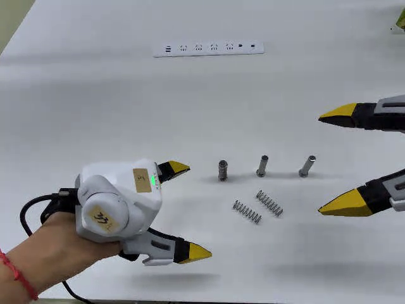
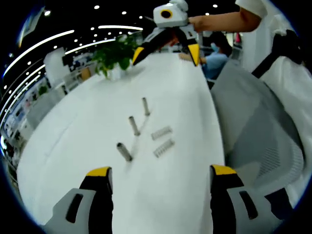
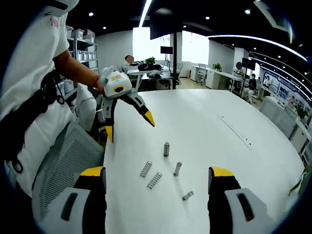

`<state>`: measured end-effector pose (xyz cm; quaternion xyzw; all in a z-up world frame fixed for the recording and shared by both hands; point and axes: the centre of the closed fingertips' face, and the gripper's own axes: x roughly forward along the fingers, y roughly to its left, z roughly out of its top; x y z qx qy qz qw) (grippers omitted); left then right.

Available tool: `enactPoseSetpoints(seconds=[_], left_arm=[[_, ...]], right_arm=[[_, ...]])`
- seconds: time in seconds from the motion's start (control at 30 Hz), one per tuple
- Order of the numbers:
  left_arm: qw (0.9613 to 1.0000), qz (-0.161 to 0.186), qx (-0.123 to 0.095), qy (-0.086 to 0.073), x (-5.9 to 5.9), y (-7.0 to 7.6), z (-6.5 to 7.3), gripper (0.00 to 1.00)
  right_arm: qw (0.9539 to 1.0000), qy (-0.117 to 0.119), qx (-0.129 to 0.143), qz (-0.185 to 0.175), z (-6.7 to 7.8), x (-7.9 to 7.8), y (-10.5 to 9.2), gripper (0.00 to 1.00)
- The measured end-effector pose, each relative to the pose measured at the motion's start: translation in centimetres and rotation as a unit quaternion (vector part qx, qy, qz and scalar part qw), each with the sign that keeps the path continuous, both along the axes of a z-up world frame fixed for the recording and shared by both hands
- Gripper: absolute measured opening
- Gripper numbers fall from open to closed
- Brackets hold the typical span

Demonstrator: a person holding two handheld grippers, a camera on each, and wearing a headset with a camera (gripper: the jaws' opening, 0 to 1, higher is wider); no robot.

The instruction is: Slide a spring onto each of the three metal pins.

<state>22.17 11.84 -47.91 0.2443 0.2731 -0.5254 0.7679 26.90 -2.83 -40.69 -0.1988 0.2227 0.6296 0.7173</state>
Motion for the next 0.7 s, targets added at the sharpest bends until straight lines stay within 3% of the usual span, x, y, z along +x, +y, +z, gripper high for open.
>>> enactPoseSetpoints(seconds=[0.3, 0.53, 0.6, 0.7], left_arm=[[0.9977, -0.052, 0.044, -0.003, 0.8, -1.8, -1.3, 0.64], [0.9916, -0.094, 0.087, -0.016, 1.4, -3.7, -2.9, 0.51], [0.988, -0.108, 0.108, -0.022, 1.8, -4.0, -3.8, 0.46], [0.987, -0.112, 0.115, -0.012, 2.2, -4.7, -4.8, 0.43]], right_arm=[[0.9991, 0.014, 0.013, -0.037, -1.0, -2.0, -3.8, 0.95], [0.998, 0.02, 0.02, -0.057, -1.8, -3.0, -5.5, 0.96], [0.9975, 0.024, 0.022, -0.063, -1.9, -3.3, -5.9, 0.96], [0.9969, 0.027, 0.021, -0.071, -1.9, -3.7, -6.3, 0.96]])
